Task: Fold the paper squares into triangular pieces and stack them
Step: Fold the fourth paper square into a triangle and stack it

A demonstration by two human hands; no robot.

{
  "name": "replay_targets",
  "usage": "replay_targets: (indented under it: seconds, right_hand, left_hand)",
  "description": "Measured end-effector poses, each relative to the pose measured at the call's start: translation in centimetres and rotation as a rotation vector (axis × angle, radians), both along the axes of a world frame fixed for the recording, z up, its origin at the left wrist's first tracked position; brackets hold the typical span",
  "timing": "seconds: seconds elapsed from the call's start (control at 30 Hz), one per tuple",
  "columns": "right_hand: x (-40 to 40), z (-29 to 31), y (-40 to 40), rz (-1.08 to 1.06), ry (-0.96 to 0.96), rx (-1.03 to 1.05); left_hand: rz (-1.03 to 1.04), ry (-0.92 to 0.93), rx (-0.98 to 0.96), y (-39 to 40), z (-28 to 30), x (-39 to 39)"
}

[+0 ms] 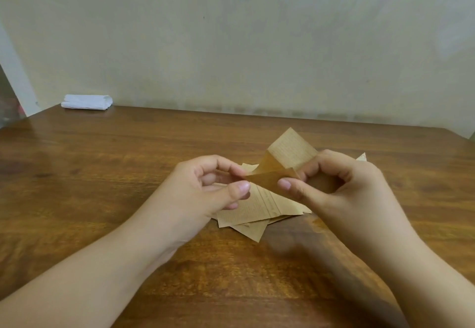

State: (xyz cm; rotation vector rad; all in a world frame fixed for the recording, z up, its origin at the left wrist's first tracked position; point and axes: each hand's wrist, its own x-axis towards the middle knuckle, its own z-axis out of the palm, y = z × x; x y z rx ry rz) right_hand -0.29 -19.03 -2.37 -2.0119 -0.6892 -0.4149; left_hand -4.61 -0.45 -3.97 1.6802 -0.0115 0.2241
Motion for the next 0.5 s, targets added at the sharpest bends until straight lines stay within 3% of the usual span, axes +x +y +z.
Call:
replay_targets:
  seconds: [0.17,0.37,0.5]
  right_hand:
    - [-0.1,0.8,-0.3,0.046,0.154,0.096]
    - [1.2,0.8,-1.2,0.114,0.442,0.348]
    - [1.3,0.6,-1.4,0.115,0.472,0.248]
  left_hand:
    - [0.047,-0.079,0.007,0.1,0.1,0.1]
    - [0.060,-0.195,-0.140,0.5,0.6,0.2]
    - [0.005,-0.175,-0.167,0.2,0.8,0.0]
